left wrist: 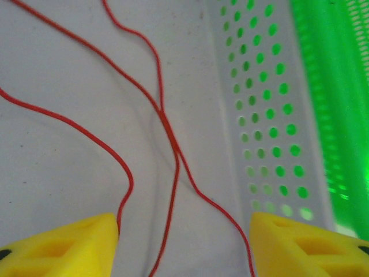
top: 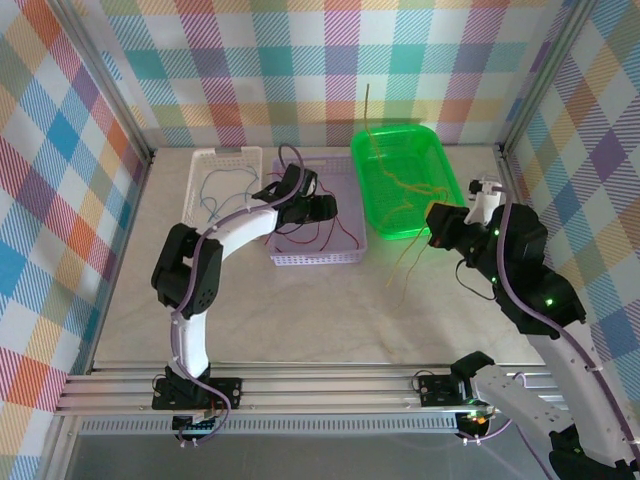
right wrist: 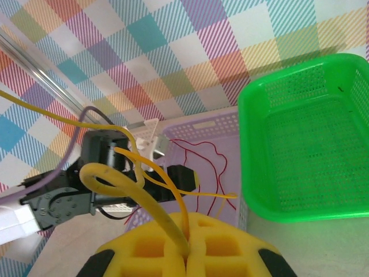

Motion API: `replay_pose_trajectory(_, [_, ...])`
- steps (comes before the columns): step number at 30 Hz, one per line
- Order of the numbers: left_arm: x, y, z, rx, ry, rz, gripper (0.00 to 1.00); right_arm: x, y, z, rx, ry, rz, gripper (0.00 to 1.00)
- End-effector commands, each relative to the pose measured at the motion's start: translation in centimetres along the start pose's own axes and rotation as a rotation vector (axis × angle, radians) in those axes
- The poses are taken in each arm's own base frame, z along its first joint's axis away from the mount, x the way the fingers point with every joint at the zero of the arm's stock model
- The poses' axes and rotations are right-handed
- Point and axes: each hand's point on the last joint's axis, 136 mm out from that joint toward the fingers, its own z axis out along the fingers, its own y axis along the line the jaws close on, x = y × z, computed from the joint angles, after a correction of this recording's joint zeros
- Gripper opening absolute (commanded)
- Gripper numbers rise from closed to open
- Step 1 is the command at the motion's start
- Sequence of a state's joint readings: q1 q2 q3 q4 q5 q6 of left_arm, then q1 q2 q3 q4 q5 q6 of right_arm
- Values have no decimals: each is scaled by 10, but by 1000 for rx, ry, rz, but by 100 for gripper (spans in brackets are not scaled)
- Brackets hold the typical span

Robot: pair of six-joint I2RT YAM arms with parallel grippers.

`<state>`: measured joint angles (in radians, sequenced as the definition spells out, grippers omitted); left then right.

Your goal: Untangle the cables

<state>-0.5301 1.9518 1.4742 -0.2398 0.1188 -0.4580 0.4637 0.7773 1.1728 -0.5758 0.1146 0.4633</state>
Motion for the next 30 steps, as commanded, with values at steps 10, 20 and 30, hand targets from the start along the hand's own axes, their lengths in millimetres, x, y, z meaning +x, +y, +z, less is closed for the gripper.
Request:
replay_pose_trajectory(10, [-43,-116,-134,600,-150,-162,91,13,0,19,-21,39,-18,0])
replay_pose_trajectory(20, [-27,-163,-193,877,-189,-227,94,37,-4,42,-32,124,-29,0])
replay_pose_trajectory(30, [-26,-178,-232,964,-271,-225,95,53,-8,62,-26,186,-44,0])
